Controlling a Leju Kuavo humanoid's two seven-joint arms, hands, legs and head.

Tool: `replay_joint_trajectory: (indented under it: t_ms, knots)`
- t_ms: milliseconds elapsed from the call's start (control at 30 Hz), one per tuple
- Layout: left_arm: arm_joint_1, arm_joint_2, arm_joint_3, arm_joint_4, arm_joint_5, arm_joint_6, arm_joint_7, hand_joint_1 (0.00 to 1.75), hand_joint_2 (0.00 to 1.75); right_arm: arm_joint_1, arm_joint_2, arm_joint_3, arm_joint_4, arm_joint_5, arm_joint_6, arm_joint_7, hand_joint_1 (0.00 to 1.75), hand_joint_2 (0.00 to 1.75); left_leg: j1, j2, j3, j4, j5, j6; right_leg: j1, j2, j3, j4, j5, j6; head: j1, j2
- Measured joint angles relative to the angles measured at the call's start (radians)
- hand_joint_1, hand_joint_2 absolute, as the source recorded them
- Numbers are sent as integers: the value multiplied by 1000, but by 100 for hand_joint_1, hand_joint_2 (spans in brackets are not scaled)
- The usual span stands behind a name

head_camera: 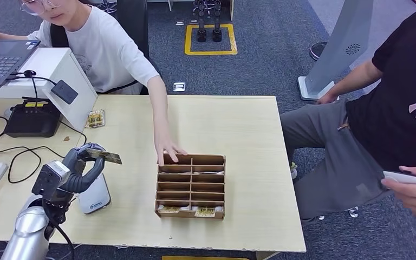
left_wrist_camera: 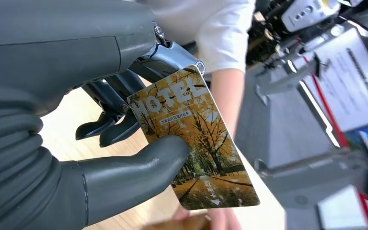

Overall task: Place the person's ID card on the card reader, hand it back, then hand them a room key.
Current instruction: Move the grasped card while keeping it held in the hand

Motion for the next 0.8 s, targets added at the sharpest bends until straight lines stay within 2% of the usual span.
replay_joint_trajectory:
  t_ms: [67,167,267,633,800]
  knots:
    - [0,7,3,0,-104,62,20,175,175,0,0,0,0,-2,-1,0,0,0,0,0,0,0,0,0,0,0,0,0,0,0,0,0]
    - [1,29,3,13,-357,193,69,175,175,1,0,-4,0,-6,-3,0,0,0,0,0,0,0,0,0,0,0,0,0,0,0,0,0]
    - [5,49,2,46,-505,258,101,175,175,2,0,-12,0,-7,-5,0,0,0,0,0,0,0,0,0,0,0,0,0,0,0,0,0]
    - [15,76,3,128,-573,284,137,175,175,2,0,-20,0,-7,-5,-2,0,0,0,0,0,0,0,0,0,0,0,0,0,0,0,0]
    - [17,84,12,158,-566,274,125,175,175,2,0,-21,2,-7,-4,-1,0,0,0,0,0,0,0,0,0,0,0,0,0,0,0,0]
